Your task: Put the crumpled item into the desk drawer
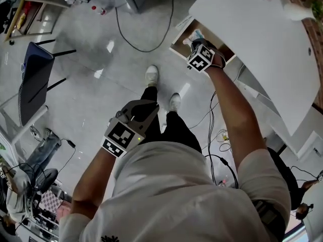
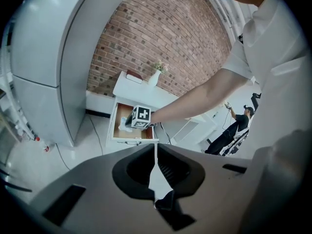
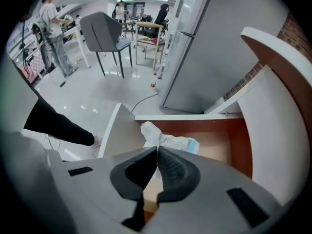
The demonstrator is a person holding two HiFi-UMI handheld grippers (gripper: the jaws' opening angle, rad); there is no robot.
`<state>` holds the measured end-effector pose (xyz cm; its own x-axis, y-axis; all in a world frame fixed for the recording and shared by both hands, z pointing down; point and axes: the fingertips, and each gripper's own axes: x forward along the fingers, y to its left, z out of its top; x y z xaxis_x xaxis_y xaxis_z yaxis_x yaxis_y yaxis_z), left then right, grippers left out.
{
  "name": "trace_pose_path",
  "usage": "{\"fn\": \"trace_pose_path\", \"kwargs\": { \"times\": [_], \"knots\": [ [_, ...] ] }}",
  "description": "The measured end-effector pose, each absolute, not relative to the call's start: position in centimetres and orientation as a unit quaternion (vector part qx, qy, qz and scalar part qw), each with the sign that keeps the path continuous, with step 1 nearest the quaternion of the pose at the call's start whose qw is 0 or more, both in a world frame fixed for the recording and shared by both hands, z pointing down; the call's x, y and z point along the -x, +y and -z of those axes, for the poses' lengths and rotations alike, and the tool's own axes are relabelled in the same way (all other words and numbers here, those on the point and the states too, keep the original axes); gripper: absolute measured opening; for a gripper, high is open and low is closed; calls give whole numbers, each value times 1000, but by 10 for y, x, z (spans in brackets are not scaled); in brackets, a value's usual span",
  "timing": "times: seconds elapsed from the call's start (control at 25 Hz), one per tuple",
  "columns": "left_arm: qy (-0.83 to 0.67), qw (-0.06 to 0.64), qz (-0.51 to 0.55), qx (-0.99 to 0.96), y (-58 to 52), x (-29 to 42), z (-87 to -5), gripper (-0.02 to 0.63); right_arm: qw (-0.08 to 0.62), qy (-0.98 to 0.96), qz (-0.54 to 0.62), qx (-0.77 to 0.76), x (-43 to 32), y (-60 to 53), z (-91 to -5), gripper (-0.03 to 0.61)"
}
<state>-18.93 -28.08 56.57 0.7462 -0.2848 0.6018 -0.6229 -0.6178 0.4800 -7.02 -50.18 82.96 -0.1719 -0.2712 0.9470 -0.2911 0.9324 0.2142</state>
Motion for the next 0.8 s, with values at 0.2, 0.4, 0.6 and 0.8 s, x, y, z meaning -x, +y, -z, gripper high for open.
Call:
{"fn": "trace_pose_path", "kwargs": {
  "times": [0.2,0.4,0.6,0.8],
  "knots": [
    [-264,360,-244,-861,-285,198,-588,34,629,-760,2,-161,73,-513,-866,29],
    [-269,373,-243,-854,-287,202,-599,34,637,-757,4,-147,74,-520,-893,29],
    [-275,384,-247,-846,-283,209,-610,34,641,-756,8,-133,76,-519,-911,29],
    [-279,388,-246,-843,-286,211,-615,34,638,-759,1,-129,78,-519,-919,31]
  ]
}}
